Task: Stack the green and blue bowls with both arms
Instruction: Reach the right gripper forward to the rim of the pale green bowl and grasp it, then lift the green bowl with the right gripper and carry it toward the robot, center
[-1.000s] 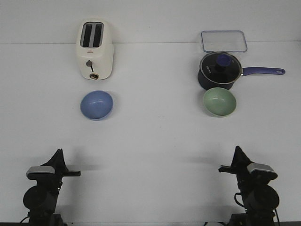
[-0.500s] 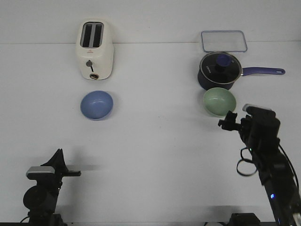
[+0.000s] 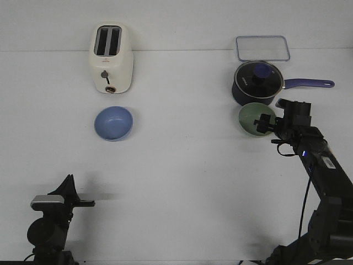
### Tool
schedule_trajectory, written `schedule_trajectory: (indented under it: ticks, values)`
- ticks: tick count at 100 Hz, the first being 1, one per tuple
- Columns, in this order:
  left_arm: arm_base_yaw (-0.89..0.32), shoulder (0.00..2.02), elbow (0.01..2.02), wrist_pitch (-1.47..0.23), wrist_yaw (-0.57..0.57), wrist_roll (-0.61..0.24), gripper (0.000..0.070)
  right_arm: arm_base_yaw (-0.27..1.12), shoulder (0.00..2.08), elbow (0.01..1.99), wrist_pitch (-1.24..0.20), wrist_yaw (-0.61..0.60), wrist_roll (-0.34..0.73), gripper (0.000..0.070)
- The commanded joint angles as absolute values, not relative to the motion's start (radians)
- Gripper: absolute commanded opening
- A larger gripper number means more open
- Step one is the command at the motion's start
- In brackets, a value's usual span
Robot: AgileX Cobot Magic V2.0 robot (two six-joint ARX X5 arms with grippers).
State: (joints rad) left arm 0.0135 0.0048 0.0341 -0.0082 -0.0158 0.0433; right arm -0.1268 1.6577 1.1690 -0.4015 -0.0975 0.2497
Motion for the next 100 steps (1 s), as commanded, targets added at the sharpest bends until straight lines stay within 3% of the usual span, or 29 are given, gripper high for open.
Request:
schedule_trajectory:
  ticks: [1, 21, 29, 47, 71, 87, 100]
  values:
    - [0.015, 0.003, 0.015, 0.002, -0.011, 0.056, 0.0015, -0.131, 1.689, 1.193, -0.374, -0.115, 0.243, 0.0388]
    - [0.015, 0.003, 0.015, 0.002, -0.011, 0.056, 0.0015, -0.131, 1.723, 1.193, -0.365, -0.116, 0.26, 0.0159]
    - [0.015, 0.003, 0.015, 0.002, -0.011, 0.056, 0.0015, -0.131, 1.723, 1.193, -0.364, -0.116, 0.261, 0.0]
    - [0.015, 0.003, 0.015, 0.001, -0.011, 0.056, 0.0015, -0.131, 1.676, 1.193, -0.383, -0.121, 0.265, 0.0]
    - [0.015, 0.003, 0.015, 0.002, -0.011, 0.056, 0.0015, -0.113, 1.467, 1.176, -0.505, -0.228, 0.264, 0.0]
    - [0.015, 0.003, 0.015, 0.002, -0.011, 0.056, 0.0015, 0.002, 1.243, 1.057, -0.521, -0.239, 0.278, 0.0]
    - [0.015, 0.003, 0.015, 0.001, -0.011, 0.056, 0.0015, 0.175, 1.099, 0.925, -0.51, -0.235, 0.322, 0.0]
